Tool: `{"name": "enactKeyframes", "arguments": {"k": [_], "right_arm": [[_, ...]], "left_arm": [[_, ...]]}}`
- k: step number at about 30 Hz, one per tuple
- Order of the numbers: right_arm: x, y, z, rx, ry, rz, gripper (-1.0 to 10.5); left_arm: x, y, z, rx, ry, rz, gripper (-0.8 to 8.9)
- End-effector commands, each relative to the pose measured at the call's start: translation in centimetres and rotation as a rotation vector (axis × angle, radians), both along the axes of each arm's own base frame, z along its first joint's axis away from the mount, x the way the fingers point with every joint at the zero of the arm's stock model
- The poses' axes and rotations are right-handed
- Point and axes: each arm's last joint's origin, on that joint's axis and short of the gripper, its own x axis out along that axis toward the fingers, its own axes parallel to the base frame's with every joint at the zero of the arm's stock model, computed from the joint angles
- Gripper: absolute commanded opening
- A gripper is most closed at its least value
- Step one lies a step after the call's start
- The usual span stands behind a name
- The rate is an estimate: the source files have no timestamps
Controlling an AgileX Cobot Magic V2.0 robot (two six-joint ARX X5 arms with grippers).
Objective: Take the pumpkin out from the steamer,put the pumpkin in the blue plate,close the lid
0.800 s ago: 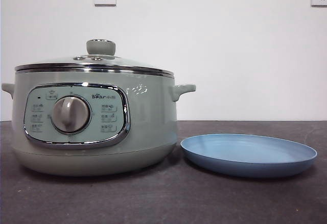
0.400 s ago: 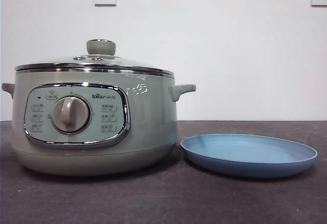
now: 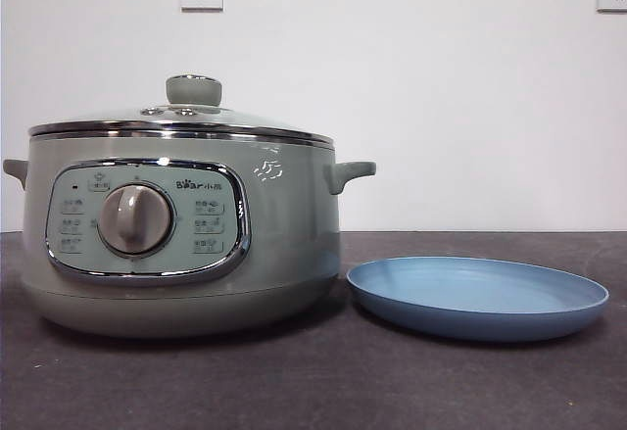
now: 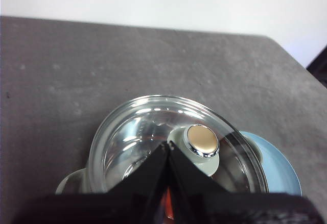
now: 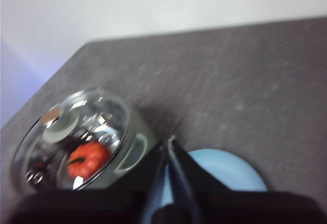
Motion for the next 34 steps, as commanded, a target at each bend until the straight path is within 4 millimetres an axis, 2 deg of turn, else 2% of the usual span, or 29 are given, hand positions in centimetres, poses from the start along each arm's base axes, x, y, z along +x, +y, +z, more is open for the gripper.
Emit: {"name": "enactKeyframes", "arguments": {"k": [1, 2, 4, 5, 6, 12, 22, 28, 34], "right_arm": [[1.0, 0.1, 0.3, -0.022, 0.004, 0.025, 2.6], [1.3, 0.1, 0.2, -0.023, 0.011, 0.024, 3.3], [1.8, 0.2, 0.0, -0.024, 0.028, 0.023, 4.6], [2.0, 0.2, -0.1, -0.025, 0.037, 0.023, 4.8], [2.1, 0.2, -0.2, -0.025, 0.045, 0.023, 4.8], [2.4, 0.2, -0.5, -0.026, 0.063, 0.025, 4.8], [2.3, 0.4, -0.6, -0.027, 0.072, 0.033, 4.7], [2.2, 0.4, -0.8, -0.029, 0.104, 0.033, 4.7], [2.1, 0.4, -1.0, -0.031, 0.123, 0.034, 4.7]], "left_arm": [[0.4, -0.3, 0.3, 0.033, -0.007, -0.036, 0.35], [0.5, -0.4, 0.4, 0.032, -0.006, -0.040, 1.02], [0.6, -0.6, 0.3, 0.034, -0.003, -0.048, 3.41], [0.7, -0.7, 0.2, 0.035, 0.001, -0.051, 4.14], [0.7, -0.8, 0.2, 0.034, 0.005, -0.057, 4.30], [1.5, -2.3, 0.0, 0.030, 0.000, -0.123, 4.30], [5.4, -7.4, 0.1, 0.157, 0.041, -0.192, 4.30], [7.5, -10.0, -2.1, 0.291, 0.120, -0.200, 4.30], [8.8, -11.2, -4.5, 0.356, 0.200, -0.213, 4.29]]}}
